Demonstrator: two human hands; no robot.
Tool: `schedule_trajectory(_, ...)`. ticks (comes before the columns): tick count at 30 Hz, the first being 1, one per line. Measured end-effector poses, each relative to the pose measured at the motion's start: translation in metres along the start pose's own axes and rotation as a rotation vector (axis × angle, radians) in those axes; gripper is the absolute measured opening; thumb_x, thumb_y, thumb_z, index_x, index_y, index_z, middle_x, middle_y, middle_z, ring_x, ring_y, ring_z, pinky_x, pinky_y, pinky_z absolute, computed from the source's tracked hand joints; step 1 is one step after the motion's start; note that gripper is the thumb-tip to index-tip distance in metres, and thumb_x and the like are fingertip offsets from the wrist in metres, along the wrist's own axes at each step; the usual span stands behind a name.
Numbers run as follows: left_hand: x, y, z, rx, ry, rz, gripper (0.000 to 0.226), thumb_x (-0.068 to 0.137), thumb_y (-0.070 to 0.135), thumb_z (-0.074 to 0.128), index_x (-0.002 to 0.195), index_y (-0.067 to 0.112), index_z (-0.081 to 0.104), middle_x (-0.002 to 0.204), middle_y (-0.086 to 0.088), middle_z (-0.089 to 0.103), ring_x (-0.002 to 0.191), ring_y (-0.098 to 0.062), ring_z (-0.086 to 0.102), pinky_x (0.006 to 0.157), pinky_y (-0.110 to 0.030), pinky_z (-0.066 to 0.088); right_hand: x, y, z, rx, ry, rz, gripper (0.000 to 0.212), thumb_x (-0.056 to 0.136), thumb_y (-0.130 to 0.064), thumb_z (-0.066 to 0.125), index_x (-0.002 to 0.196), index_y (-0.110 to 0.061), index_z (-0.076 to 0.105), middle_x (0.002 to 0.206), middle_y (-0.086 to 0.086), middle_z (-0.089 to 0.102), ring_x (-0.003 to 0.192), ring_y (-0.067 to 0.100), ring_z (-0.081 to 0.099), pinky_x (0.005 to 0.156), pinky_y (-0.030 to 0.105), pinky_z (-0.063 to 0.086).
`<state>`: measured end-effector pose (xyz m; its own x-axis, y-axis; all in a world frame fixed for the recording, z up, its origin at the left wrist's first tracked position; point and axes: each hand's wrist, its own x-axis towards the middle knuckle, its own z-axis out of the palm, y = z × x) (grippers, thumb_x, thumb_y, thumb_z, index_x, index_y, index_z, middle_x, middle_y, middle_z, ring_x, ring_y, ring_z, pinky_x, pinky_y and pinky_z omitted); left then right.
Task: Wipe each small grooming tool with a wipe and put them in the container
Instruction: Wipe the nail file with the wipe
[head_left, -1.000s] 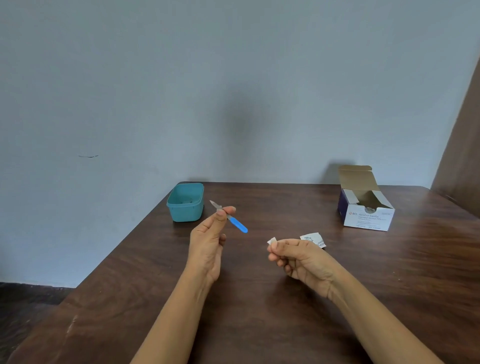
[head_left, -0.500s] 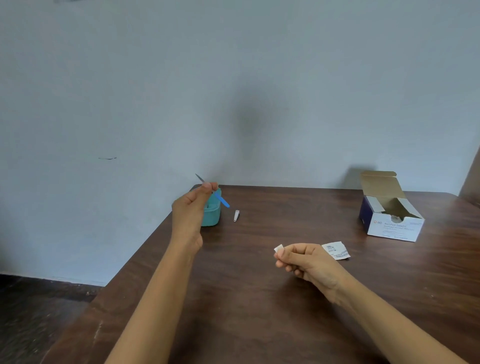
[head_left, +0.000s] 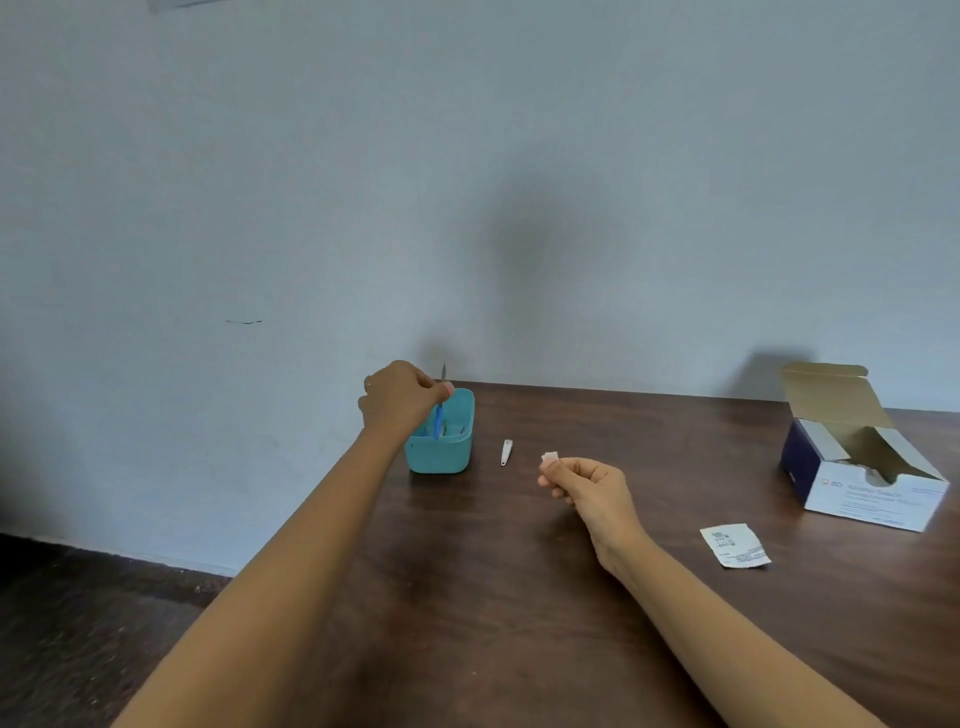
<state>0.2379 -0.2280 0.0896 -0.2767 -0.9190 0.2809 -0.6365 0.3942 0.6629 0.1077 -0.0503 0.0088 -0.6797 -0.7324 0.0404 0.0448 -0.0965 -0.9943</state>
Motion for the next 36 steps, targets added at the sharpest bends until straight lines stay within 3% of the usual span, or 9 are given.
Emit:
schedule_trajectory(5,0.027,0.004,0.02,0.2,-0.055,-0.016,0.027,0.081,0.034,0.067,0.094,0.011,0.071,0.098,-0.009,0.064,0.113,-0.03,0.043,0.077,-0.034,0.037,0.016,0.016,0.015,-0.149,0.185,-0.115,0.02,0.085,-0.03,0.069,0.068,-0.02,0.072,0.07,-0.005,0.072,0.073,0.009,0.064,0.07,0.024,0.048)
schedule_trajectory(11,0.047,0.004,0.042,0.396,-0.128,-0.043,0.02,0.079,0.025,0.065,0.086,0.013,0.051,0.107,-0.01,0.059,0.117,-0.03,0.038,0.083,-0.033,0.034,0.02,0.02,0.014,-0.195,0.162,-0.16,0.021,0.085,-0.031,0.069,0.068,-0.02,0.071,0.07,-0.007,0.072,0.077,0.004,0.065,0.068,0.018,0.045)
schedule_trajectory(15,0.053,0.003,0.054,0.502,-0.12,0.008,0.017,0.079,0.022,0.063,0.078,0.014,0.048,0.09,-0.007,0.054,0.117,-0.03,0.038,0.082,-0.032,0.032,0.02,0.022,0.015,-0.26,0.131,-0.173,0.02,0.085,-0.033,0.068,0.07,-0.02,0.071,0.071,-0.004,0.072,0.076,0.005,0.066,0.065,0.016,0.043)
schedule_trajectory(23,0.055,-0.007,0.074,0.727,-0.128,0.053,0.027,0.083,0.016,0.058,0.11,0.01,0.058,0.12,-0.012,0.055,0.129,-0.032,0.031,0.1,-0.039,0.031,0.022,0.024,0.015,-0.328,0.082,-0.187,0.016,0.084,-0.038,0.069,0.078,-0.023,0.073,0.072,-0.004,0.072,0.075,0.007,0.067,0.064,0.015,0.047)
schedule_trajectory(31,0.055,-0.004,0.07,0.675,-0.105,0.072,0.031,0.089,0.024,0.056,0.115,0.008,0.057,0.126,-0.016,0.051,0.129,-0.037,0.032,0.102,-0.042,0.032,0.022,0.023,0.015,-0.26,0.097,-0.19,0.016,0.085,-0.035,0.068,0.075,-0.022,0.072,0.072,-0.006,0.072,0.075,0.004,0.066,0.065,0.014,0.043)
schedule_trajectory(36,0.043,0.029,0.061,0.438,0.083,0.293,0.033,0.092,0.03,0.052,0.101,0.003,0.067,0.113,-0.015,0.057,0.112,-0.034,0.048,0.088,-0.04,0.041,0.025,0.024,0.013,-0.054,0.139,-0.155,0.019,0.085,-0.031,0.07,0.07,-0.02,0.072,0.072,-0.005,0.072,0.073,0.006,0.064,0.075,0.024,0.049)
